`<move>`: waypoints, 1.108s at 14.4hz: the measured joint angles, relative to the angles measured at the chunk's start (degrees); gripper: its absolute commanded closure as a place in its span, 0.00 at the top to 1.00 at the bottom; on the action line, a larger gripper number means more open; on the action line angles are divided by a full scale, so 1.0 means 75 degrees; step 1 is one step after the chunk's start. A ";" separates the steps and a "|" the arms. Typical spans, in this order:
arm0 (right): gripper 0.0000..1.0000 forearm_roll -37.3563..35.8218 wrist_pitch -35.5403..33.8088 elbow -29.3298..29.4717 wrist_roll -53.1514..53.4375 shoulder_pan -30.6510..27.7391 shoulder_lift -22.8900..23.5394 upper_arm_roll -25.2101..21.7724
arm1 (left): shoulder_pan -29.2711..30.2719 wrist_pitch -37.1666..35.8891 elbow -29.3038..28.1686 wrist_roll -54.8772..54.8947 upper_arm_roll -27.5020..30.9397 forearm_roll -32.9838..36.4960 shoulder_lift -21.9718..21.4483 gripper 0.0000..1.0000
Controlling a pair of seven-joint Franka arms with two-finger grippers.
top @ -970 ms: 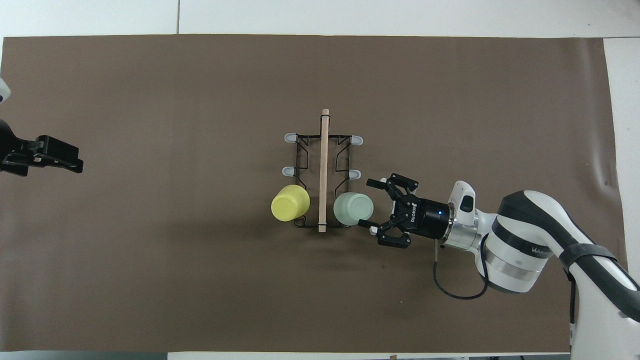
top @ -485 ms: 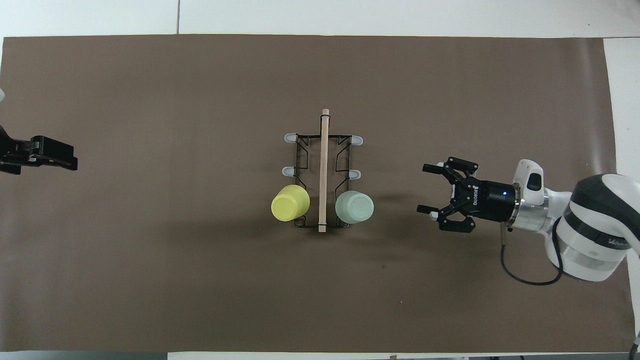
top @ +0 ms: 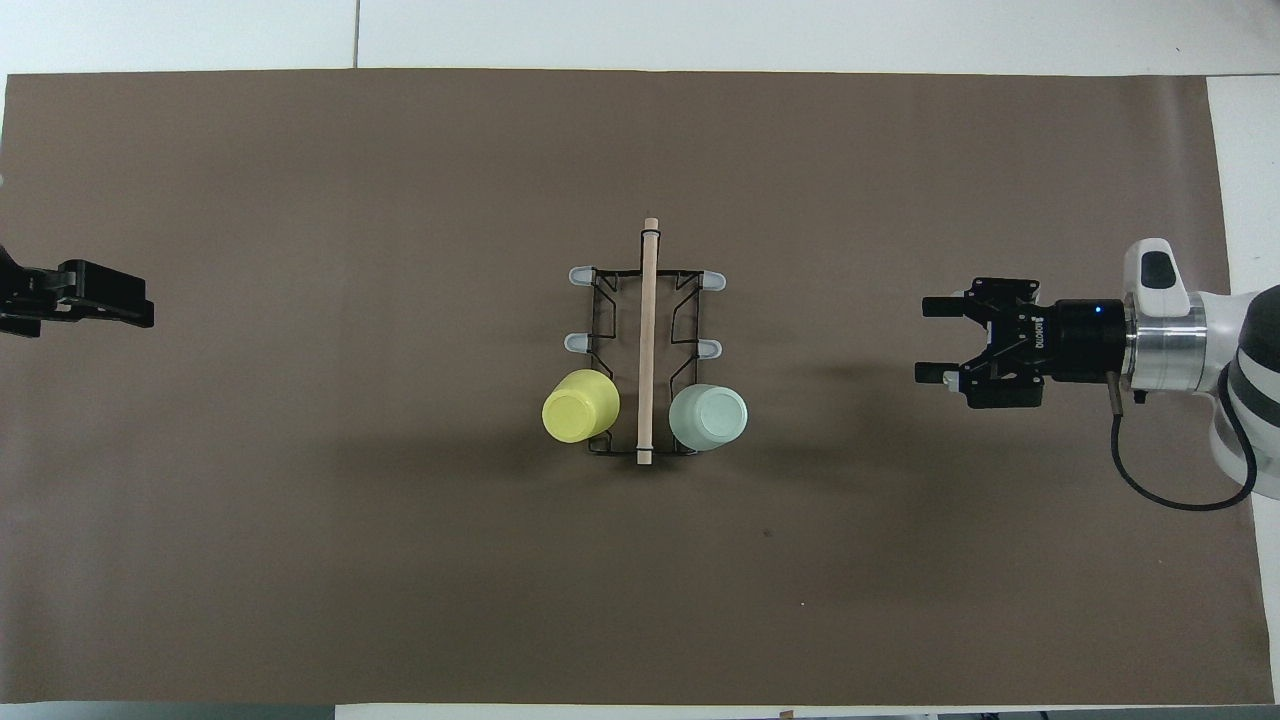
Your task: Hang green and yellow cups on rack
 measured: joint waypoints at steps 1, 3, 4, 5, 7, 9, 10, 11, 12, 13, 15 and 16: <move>1.00 -0.0418 0.0276 0.0218 0.0470 0.0000 0.0124 0.0002 | 0.0000 0.0014 0.0000 0.0000 -0.0001 -0.0001 0.0000 1.00; 1.00 -0.1220 0.0736 0.0568 0.1406 0.0004 0.0330 0.0004 | 0.0000 0.0056 -0.0001 0.0001 -0.0002 -0.0001 0.0000 1.00; 1.00 -0.1659 0.0845 0.0712 0.2066 0.0021 0.0384 0.0006 | 0.0000 0.0068 -0.0002 0.0001 -0.0002 -0.0001 0.0000 1.00; 1.00 -0.2178 0.0904 0.0868 0.2830 0.0048 0.0401 0.0009 | 0.0000 0.0077 -0.0002 0.0001 -0.0002 -0.0002 0.0000 1.00; 1.00 -0.3442 0.0970 0.1378 0.4315 0.0083 0.0407 0.0038 | -0.0001 0.0084 -0.0003 0.0009 -0.0006 -0.0007 0.0000 1.00; 1.00 -0.4305 0.0749 0.2008 0.5603 0.0139 0.0484 0.0052 | -0.0001 0.0088 -0.0005 0.0010 -0.0010 -0.0009 0.0000 1.00; 1.00 -0.4595 0.0521 0.2269 0.6173 0.0188 0.0544 0.0054 | -0.0001 0.0088 -0.0005 0.0010 -0.0010 -0.0013 0.0000 1.00; 1.00 -0.4928 0.0283 0.2513 0.6678 0.0236 0.0603 0.0056 | -0.0001 0.0088 -0.0005 0.0011 -0.0011 -0.0034 0.0000 1.00; 1.00 -0.5346 0.0022 0.2773 0.7124 0.0295 0.0649 0.0057 | -0.0001 0.0089 -0.0005 0.0011 -0.0012 -0.0068 0.0000 1.00; 1.00 -0.5770 -0.0273 0.3046 0.7522 0.0390 0.0671 0.0057 | -0.0002 0.0089 -0.0005 0.0011 -0.0014 -0.0080 0.0000 1.00; 1.00 -0.6609 -0.1052 0.3690 0.8483 0.0650 0.0663 0.0064 | -0.0008 0.0089 -0.0007 0.0011 -0.0021 -0.0088 0.0000 1.00; 1.00 -0.6910 -0.1450 0.4006 0.8904 0.0757 0.0637 0.0067 | -0.0013 0.0090 -0.0007 0.0012 -0.0025 -0.0091 0.0000 1.00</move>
